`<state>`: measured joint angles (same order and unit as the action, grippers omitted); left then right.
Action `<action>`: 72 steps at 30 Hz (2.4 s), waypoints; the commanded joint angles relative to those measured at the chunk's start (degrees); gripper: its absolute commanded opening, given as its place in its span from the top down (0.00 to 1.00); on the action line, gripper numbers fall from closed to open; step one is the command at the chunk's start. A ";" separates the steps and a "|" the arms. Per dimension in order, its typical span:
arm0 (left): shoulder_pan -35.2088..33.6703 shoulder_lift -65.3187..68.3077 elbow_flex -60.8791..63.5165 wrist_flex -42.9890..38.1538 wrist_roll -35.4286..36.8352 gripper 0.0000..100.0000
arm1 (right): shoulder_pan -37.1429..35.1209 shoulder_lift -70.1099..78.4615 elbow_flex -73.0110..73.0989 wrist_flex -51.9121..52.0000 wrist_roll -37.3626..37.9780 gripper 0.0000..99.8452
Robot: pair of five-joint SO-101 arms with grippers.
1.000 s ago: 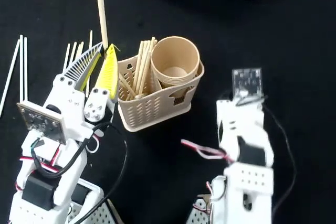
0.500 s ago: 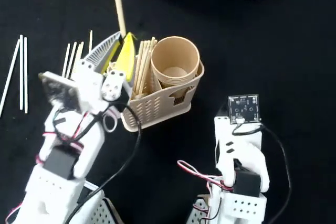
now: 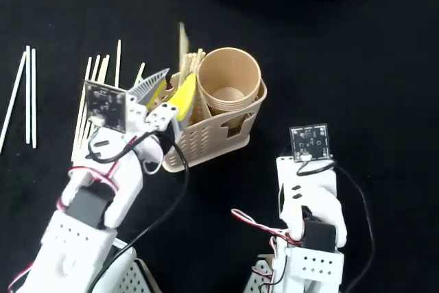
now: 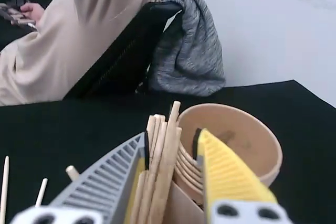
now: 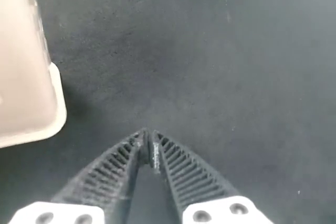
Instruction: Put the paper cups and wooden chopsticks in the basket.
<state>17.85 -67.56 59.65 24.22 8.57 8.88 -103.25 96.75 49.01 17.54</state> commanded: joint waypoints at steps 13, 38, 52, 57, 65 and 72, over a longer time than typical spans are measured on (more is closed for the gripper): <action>-41.27 -4.22 -20.62 28.31 -6.24 0.81 | -0.62 -4.09 -0.22 -0.70 1.58 0.98; -60.79 83.25 -64.84 30.59 -36.48 0.81 | -0.62 -4.09 -0.22 -0.62 1.67 0.98; -59.82 122.02 -112.84 52.75 -36.31 0.81 | -0.62 -4.09 -0.22 -0.62 1.67 0.98; -59.91 131.60 -126.11 58.81 -36.31 0.81 | -0.62 -4.00 -0.22 -0.62 1.67 0.98; -59.82 143.65 -142.20 65.49 -36.40 0.93 | -0.62 -4.00 -0.22 -0.62 1.67 0.98; -57.10 148.57 -155.38 76.75 -39.03 0.97 | -0.62 -4.00 -0.22 -0.62 1.67 0.98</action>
<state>-39.82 79.78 -89.71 95.52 -29.23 8.88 -103.25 96.75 48.92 18.77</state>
